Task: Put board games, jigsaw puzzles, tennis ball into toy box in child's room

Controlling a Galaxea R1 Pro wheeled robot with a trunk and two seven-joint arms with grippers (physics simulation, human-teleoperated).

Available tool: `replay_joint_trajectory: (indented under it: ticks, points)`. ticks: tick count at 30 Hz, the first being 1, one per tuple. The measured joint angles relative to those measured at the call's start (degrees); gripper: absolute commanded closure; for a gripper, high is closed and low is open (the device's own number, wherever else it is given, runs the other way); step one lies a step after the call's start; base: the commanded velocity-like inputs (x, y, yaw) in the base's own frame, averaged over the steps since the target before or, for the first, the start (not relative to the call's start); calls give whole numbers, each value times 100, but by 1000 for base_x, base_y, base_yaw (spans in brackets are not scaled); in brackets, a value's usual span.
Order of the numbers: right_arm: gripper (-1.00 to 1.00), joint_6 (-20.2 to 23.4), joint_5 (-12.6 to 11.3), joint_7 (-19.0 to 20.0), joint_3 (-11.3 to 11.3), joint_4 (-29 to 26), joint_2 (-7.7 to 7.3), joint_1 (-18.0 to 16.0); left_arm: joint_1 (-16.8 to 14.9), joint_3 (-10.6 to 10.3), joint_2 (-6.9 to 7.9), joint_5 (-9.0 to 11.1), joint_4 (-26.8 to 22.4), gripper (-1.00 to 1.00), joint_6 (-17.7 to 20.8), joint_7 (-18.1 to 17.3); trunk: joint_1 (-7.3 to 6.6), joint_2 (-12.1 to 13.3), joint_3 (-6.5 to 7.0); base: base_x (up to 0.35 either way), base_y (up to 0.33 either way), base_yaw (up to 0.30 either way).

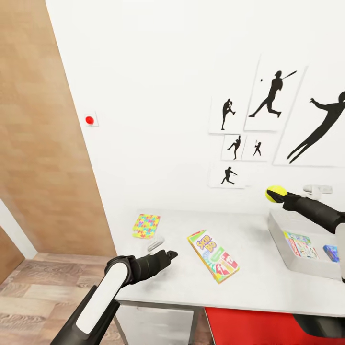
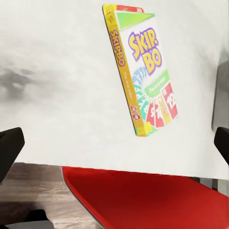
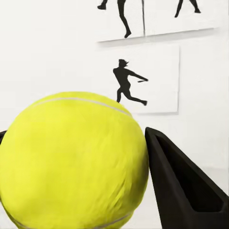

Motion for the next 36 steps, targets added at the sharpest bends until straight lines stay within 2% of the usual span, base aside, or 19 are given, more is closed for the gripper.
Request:
replay_joint_trajectory:
  ticks: [13,18,22,34,36]
  points:
    - [100,22,1,-55,-8,1,-10,-33,0,5,0,-2,30,-100,0,3,0,1,122,-204,-245,-1]
    - [100,44,-3,-445,-5,2,-14,-57,0,8,0,-2,36,-100,7,8,-1,1,168,-104,-291,-47]
    - [100,52,-3,-721,8,8,-11,-64,0,8,5,-6,41,-100,9,9,-2,1,206,-12,-319,-66]
    - [100,-9,-3,-750,17,21,-6,-48,0,-7,36,-9,46,-100,9,7,-3,1,288,118,-323,-37]
    - [100,-130,-11,-747,13,39,-7,-33,0,-7,36,-10,48,-100,9,8,-3,1,290,95,-322,-3]
